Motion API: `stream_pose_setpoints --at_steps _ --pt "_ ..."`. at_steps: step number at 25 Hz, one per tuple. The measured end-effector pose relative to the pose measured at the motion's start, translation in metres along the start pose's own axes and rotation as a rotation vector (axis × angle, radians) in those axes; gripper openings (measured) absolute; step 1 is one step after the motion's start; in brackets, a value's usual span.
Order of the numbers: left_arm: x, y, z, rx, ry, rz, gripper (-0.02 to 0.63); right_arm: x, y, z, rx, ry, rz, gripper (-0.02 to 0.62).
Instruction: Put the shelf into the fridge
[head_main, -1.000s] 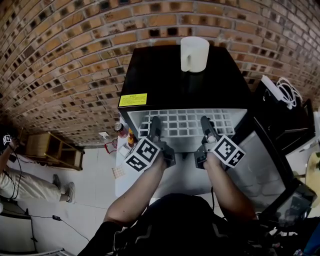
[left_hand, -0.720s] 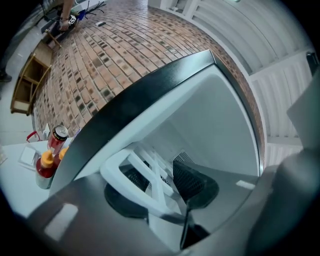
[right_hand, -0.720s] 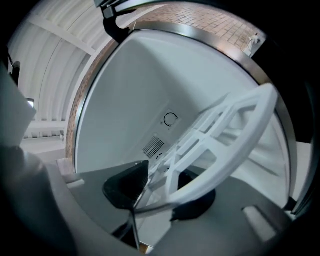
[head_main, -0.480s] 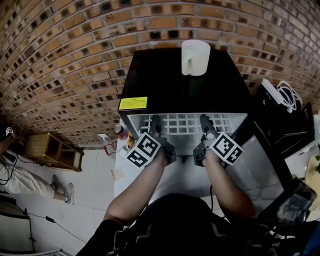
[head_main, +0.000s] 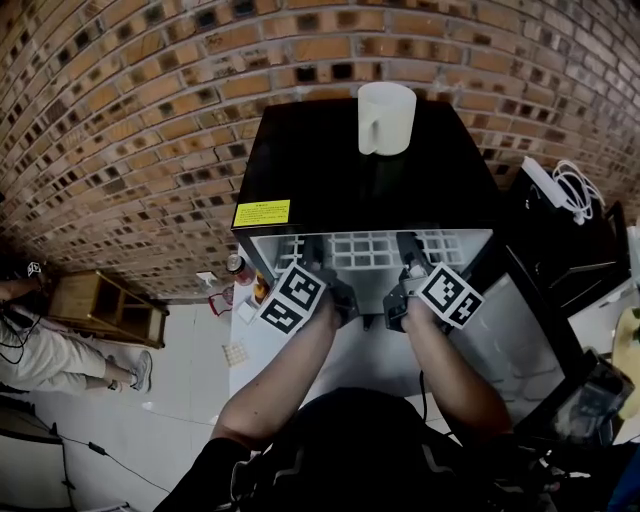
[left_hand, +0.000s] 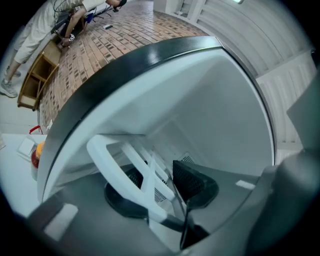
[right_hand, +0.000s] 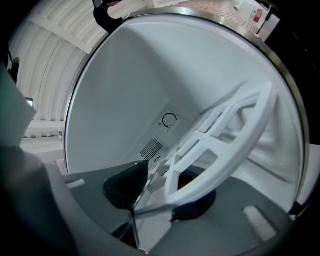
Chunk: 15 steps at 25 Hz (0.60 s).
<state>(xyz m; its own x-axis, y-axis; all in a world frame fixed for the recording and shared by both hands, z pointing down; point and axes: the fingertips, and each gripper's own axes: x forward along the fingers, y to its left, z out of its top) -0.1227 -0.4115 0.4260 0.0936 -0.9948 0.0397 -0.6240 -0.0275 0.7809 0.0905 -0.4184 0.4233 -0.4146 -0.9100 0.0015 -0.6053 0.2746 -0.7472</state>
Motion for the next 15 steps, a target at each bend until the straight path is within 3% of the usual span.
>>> stream_pose_setpoints --at_steps 9,15 --pt "0.0 0.001 0.001 0.016 -0.044 0.009 0.127 0.001 -0.003 0.001 0.008 -0.032 -0.017 0.152" --pt "0.019 0.001 0.0 -0.007 -0.006 0.006 0.127 0.017 -0.009 0.005 0.025 -0.021 -0.039 0.15"
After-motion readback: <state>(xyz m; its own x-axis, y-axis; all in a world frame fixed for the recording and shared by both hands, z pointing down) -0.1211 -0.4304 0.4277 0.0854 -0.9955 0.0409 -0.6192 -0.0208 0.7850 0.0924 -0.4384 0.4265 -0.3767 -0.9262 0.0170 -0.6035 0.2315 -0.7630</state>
